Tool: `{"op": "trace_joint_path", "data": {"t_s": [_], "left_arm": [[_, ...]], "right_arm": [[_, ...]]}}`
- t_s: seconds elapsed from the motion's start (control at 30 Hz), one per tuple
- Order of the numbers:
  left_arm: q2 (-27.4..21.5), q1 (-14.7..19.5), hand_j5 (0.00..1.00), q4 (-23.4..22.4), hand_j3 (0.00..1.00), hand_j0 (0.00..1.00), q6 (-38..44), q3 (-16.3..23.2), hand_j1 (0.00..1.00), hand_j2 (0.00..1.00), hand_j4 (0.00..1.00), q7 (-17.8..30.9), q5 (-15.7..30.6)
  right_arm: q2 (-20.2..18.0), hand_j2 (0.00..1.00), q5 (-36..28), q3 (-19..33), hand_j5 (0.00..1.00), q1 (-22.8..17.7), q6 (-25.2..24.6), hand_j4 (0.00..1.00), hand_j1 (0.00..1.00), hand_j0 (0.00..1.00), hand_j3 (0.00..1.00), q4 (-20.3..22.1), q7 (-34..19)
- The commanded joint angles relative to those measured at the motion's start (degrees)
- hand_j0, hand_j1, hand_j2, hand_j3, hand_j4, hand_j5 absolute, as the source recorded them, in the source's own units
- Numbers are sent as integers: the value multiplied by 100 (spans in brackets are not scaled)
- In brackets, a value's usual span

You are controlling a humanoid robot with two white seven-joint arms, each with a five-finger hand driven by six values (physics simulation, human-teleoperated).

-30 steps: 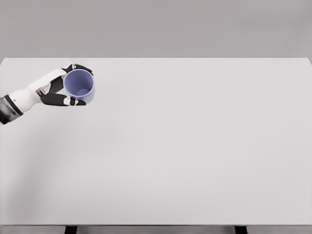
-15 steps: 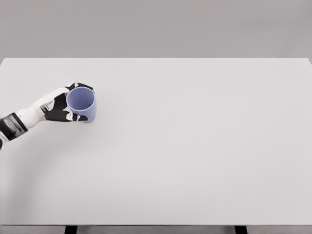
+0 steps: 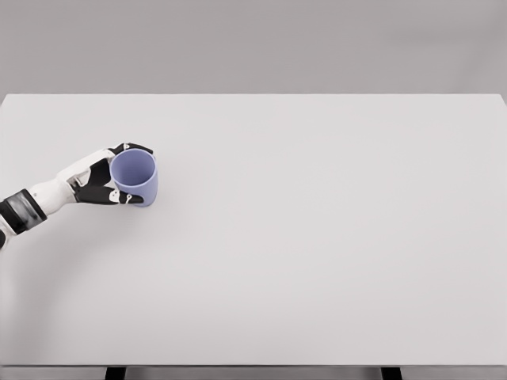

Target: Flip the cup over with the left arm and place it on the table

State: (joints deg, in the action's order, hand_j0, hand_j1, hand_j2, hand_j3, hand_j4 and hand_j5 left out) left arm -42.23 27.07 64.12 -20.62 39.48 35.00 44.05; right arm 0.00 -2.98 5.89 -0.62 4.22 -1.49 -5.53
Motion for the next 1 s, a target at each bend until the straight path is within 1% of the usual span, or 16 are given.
{"op": "trace_joint_path", "data": {"t_s": [0.0,0.03,0.1,0.13,0.27,0.8,0.97], "left_arm": [[-5,0,80,12,80,80,-3,-1,80,80,80,0,16],[-5,-9,86,12,86,86,-3,-1,86,86,86,0,7],[-14,-9,90,30,90,90,-3,-1,90,90,90,0,-2],[-14,-18,94,30,94,94,-3,-1,94,94,94,0,-2],[-14,-26,99,118,99,99,-3,7,99,99,99,0,-11],[-93,26,100,188,100,100,-38,-63,100,100,100,0,-2],[-339,9,100,311,100,100,-56,-72,100,100,100,0,33]], "right_arm": [[0,100,0,0,100,0,0,100,100,100,100,0,-1],[0,100,0,0,100,0,0,100,100,100,100,0,-1],[0,100,0,0,100,0,0,100,100,100,100,0,-1],[0,100,0,0,100,0,0,100,100,100,100,0,-1],[0,100,0,0,100,0,0,100,100,100,100,0,-1],[0,100,0,0,100,0,0,100,100,100,100,0,-1],[0,100,0,0,100,0,0,100,100,100,100,0,-1]]}}
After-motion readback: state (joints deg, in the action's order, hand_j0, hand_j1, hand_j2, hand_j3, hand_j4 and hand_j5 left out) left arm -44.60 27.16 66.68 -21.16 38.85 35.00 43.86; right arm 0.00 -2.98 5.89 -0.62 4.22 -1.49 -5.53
